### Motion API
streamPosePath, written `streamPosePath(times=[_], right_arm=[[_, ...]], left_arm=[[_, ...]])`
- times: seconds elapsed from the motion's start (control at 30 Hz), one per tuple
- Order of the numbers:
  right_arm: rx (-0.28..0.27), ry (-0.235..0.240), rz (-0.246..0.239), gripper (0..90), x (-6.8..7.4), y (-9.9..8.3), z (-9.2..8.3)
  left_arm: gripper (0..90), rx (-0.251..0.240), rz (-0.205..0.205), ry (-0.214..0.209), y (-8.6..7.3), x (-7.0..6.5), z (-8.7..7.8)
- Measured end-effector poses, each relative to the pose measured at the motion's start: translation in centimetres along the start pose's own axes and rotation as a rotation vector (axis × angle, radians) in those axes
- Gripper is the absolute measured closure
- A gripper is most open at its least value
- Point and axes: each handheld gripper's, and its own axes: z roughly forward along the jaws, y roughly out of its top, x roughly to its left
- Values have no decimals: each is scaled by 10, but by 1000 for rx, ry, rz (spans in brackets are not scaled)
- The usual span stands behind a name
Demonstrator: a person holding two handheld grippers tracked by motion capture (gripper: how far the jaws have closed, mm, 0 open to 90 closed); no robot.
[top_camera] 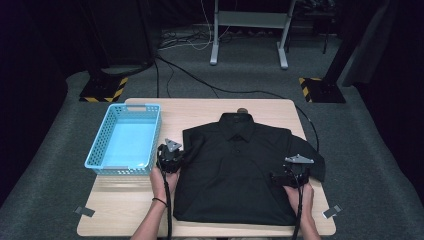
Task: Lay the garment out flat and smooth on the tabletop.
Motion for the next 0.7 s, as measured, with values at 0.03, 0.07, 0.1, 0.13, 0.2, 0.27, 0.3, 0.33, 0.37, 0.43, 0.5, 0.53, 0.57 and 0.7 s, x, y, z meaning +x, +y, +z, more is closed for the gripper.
streamPosePath(times=[0.03,0.07,0.1,0.13,0.2,0.27,0.3,0.33,0.37,0.43,0.5,0.53,0.57,0.7], right_arm=[[0,-1,-1,35,0,0,0],[0,-1,0,36,0,0,0],[0,-1,1,36,-1,0,0],[0,-2,1,36,-1,0,0],[1,-2,3,36,-1,0,0],[0,-3,3,36,-2,0,-1],[1,-3,1,36,-2,-1,-1],[0,-4,3,37,-2,-1,-1],[-1,-4,3,36,-2,-1,-1],[0,-4,3,37,-3,-1,-1],[0,-4,3,37,-3,-1,-1],[0,-4,3,37,-3,-1,-1],[0,-4,3,37,-3,-1,-1],[0,-4,3,37,-3,-1,-1]], left_arm=[[862,0,-2,2,0,1,-1],[862,-2,-7,4,-1,2,-1],[862,-3,-11,4,-1,4,-2],[862,-5,-15,7,-2,5,-2],[862,-4,-18,9,-2,7,-3],[862,-7,-25,11,-4,9,-3],[862,-6,-26,13,-4,10,-4],[862,-10,-30,16,-5,11,-4],[862,-11,-33,18,-6,13,-5],[862,-12,-39,23,-8,15,-6],[862,-15,-46,28,-10,17,-7],[862,-16,-49,29,-11,18,-7],[862,-16,-54,30,-13,18,-7],[861,-17,-66,34,-18,20,-8]])
